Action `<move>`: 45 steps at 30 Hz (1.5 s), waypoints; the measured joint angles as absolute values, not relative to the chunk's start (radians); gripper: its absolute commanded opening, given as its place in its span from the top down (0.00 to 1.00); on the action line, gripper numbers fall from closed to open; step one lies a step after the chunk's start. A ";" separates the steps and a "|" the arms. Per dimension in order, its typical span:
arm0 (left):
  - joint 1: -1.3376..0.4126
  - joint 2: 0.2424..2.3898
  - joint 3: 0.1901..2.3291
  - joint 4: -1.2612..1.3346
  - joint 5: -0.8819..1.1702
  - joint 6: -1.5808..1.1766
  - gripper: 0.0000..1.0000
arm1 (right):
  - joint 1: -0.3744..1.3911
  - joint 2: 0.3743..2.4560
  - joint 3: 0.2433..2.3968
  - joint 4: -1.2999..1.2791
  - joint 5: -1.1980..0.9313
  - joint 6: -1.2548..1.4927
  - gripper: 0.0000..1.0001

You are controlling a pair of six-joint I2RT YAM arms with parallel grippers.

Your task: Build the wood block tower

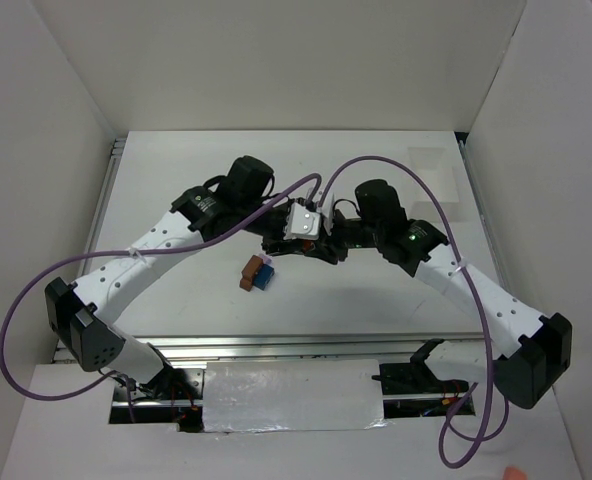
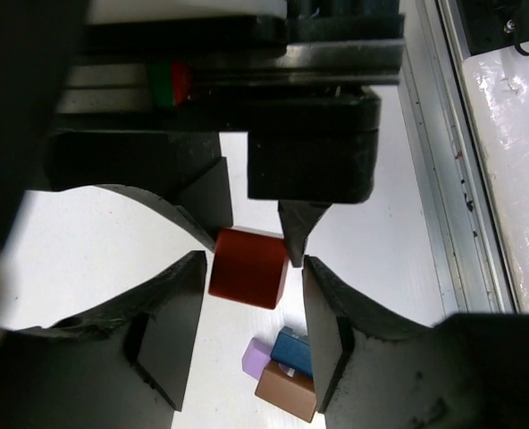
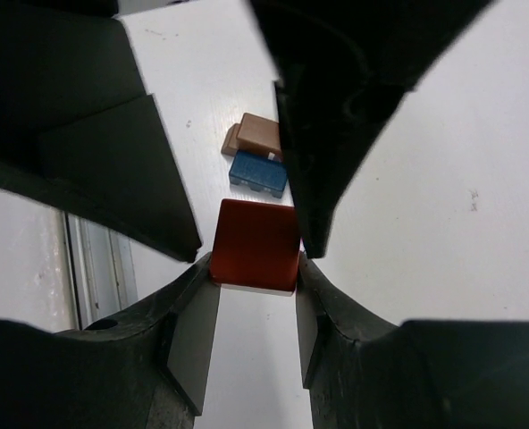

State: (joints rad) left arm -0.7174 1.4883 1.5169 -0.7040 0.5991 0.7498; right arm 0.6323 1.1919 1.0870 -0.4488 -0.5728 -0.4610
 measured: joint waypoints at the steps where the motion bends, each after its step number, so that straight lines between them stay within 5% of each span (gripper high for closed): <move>1: -0.721 1.488 1.517 -0.700 0.598 0.748 0.39 | 0.633 1.186 1.085 -0.447 -0.569 -0.462 1.00; 5: -0.738 1.488 1.520 -0.687 0.596 0.744 0.33 | 0.637 1.153 1.057 -0.412 -0.555 -0.457 0.99; 11: -0.759 1.489 1.528 -0.697 0.589 0.752 0.54 | 0.651 1.114 1.025 -0.398 -0.533 -0.442 0.99; 18: -0.774 1.489 1.530 -0.703 0.569 0.765 0.38 | 0.666 1.082 0.994 -0.376 -0.497 -0.427 0.99; 45: -0.794 1.496 1.525 -0.712 0.615 0.782 0.34 | 0.716 0.894 0.791 -0.183 -0.421 -0.384 1.00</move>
State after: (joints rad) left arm -0.7944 1.4963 1.5246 -0.7120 0.6151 0.7822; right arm 0.7162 0.8944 0.7906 -0.1825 -0.4210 -0.3843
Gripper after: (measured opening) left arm 0.676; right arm 0.431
